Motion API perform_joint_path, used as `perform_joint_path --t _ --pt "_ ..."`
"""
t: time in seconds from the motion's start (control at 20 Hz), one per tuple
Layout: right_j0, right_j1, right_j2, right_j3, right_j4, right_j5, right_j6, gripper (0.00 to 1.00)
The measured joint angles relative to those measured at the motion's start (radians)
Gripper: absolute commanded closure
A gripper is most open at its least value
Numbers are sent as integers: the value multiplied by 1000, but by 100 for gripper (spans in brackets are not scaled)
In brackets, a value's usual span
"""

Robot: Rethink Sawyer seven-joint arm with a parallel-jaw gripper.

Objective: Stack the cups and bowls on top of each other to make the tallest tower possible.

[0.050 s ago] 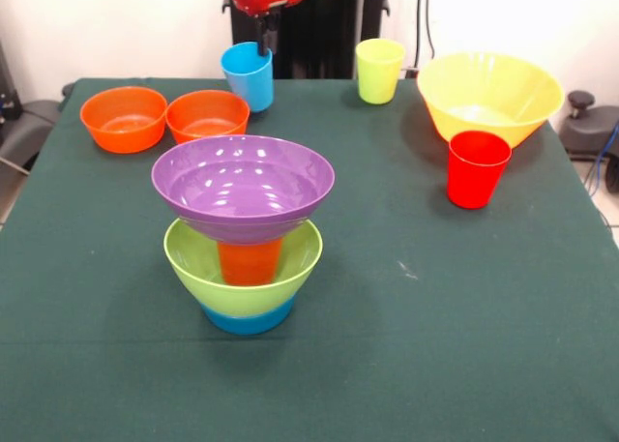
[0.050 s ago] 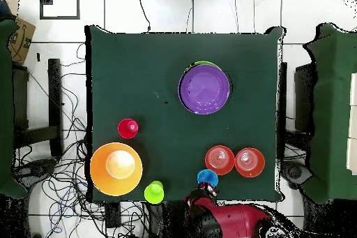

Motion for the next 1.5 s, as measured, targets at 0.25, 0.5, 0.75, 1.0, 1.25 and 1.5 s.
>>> perform_joint_path --t 0.25,0.5,0.75,1.0,1.25,1.5 --pt "7 -5 3 0 0 0 0 100" --pt "6 -8 6 0 0 0 0 100" --pt "-6 -59 31 13 0 25 0 100" --pt "-61 -189 108 59 18 106 0 100" --pt "-105 -307 174 92 51 174 0 100" --pt "-147 -447 266 129 103 222 0 100"
